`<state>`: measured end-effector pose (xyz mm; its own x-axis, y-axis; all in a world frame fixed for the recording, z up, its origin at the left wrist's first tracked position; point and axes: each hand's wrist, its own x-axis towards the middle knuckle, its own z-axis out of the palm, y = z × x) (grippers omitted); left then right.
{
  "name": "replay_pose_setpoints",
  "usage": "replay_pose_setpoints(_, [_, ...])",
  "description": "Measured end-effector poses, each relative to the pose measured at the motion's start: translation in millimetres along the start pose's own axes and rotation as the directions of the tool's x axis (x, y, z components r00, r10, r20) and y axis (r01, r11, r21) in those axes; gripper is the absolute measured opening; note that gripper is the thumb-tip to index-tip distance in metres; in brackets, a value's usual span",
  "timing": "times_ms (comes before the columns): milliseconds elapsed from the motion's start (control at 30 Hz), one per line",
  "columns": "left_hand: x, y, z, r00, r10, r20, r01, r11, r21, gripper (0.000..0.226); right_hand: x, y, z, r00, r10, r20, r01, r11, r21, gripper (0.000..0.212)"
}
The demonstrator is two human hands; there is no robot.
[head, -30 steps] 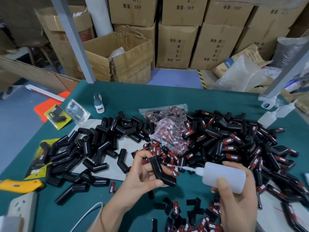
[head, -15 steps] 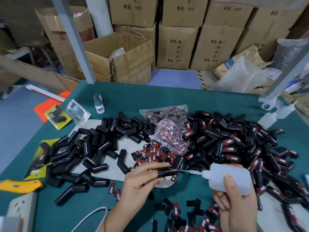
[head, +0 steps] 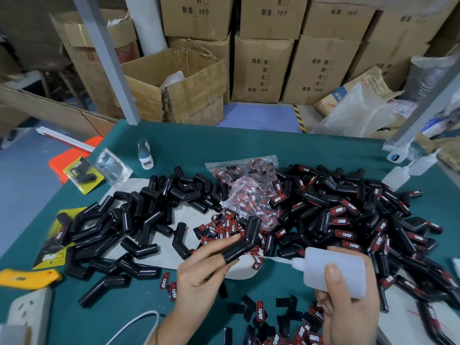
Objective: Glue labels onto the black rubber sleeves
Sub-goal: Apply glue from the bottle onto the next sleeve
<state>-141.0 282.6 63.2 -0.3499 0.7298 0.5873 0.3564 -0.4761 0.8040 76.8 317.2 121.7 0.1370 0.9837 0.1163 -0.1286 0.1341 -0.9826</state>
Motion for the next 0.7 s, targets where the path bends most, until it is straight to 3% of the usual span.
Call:
replay_pose_setpoints(133, [-2.3, -1.5, -1.0, 0.998, 0.058, 0.007, -0.058, 0.997, 0.057, 0.017, 1.7, 0.2, 1.4, 1.0, 0.005, -0.025, -0.004, 1.0, 0.024, 0.073])
replay_pose_setpoints(233, [-3.2, -1.0, -1.2, 0.995, 0.098, 0.022, -0.1, 0.992, 0.075, 0.007, 2.6, 1.6, 1.3, 1.0, -0.002, -0.03, 0.003, 1.0, 0.02, 0.072])
replay_pose_setpoints(700, [-2.9, -3.6, -1.7, 0.99, 0.137, 0.031, -0.139, 0.987, 0.08, 0.019, 2.6, 7.5, -4.2, 0.999, -0.024, -0.028, 0.023, 0.999, -0.032, 0.068])
